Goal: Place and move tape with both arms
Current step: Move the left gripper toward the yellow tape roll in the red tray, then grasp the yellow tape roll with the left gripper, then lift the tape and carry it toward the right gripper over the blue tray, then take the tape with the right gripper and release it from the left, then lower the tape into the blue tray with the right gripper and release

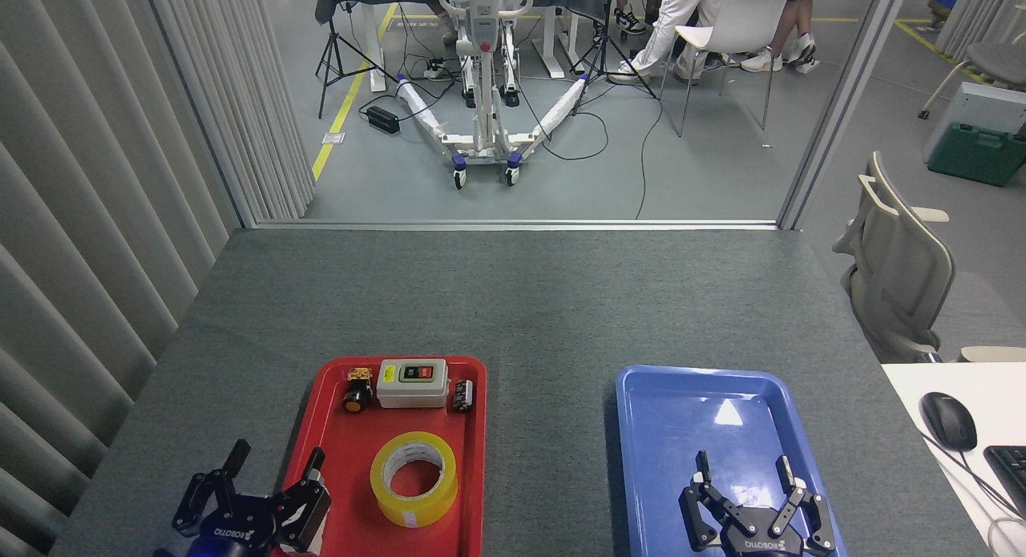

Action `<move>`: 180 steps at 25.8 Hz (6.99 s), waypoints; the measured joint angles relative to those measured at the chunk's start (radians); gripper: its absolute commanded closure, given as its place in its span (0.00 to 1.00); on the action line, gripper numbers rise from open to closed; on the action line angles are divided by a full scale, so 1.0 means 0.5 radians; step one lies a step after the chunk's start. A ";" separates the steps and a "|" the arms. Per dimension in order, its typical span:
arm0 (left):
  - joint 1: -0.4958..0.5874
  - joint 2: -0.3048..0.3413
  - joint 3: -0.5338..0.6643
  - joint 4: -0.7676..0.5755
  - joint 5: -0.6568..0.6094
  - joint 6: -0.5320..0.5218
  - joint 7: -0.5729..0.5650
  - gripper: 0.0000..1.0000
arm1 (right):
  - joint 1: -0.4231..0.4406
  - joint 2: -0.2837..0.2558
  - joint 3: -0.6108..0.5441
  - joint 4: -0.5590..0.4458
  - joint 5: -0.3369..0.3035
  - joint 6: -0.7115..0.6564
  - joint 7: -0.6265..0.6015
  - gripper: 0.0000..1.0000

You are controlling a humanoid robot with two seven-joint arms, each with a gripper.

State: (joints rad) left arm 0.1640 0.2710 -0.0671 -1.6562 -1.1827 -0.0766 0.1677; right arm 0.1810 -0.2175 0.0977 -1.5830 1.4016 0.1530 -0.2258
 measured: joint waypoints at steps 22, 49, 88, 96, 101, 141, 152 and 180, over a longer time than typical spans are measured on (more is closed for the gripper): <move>0.019 0.042 0.096 -0.013 0.028 -0.007 0.094 0.00 | 0.015 0.016 -0.042 -0.005 -0.014 -0.035 -0.012 0.00; -0.722 0.371 -0.453 0.122 0.628 0.046 -1.535 0.00 | 0.015 0.034 -0.088 0.006 -0.002 -0.061 0.008 0.00; -1.155 0.172 -0.943 0.843 0.579 -0.001 -2.016 1.00 | 0.049 0.052 -0.083 -0.028 0.000 -0.081 0.012 0.00; -1.161 0.175 -0.767 0.618 0.614 -0.380 -1.678 1.00 | 0.053 0.029 -0.074 -0.042 -0.010 -0.085 0.010 0.00; -1.205 0.078 -0.693 0.801 0.763 -1.163 -0.968 1.00 | 0.066 0.016 -0.068 -0.060 -0.030 -0.071 0.001 0.00; -1.171 -0.230 -1.127 0.858 0.818 -1.417 -0.682 1.00 | -0.179 -0.406 0.299 0.039 -0.155 -1.840 -0.352 0.18; -1.147 -0.226 -1.166 0.834 0.816 -1.422 -0.699 0.74 | -0.098 -0.401 0.396 -0.087 -0.078 -1.883 -0.339 0.91; -0.468 0.174 -0.290 0.396 -0.045 -0.141 0.195 0.00 | -0.550 -0.428 0.122 0.357 -0.523 -0.325 1.132 0.32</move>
State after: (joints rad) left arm -0.0697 0.3580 -0.2121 -1.4583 -1.2055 -0.1470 0.2654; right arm -0.0941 -0.4316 0.1585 -1.4047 1.1403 -0.0094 0.3400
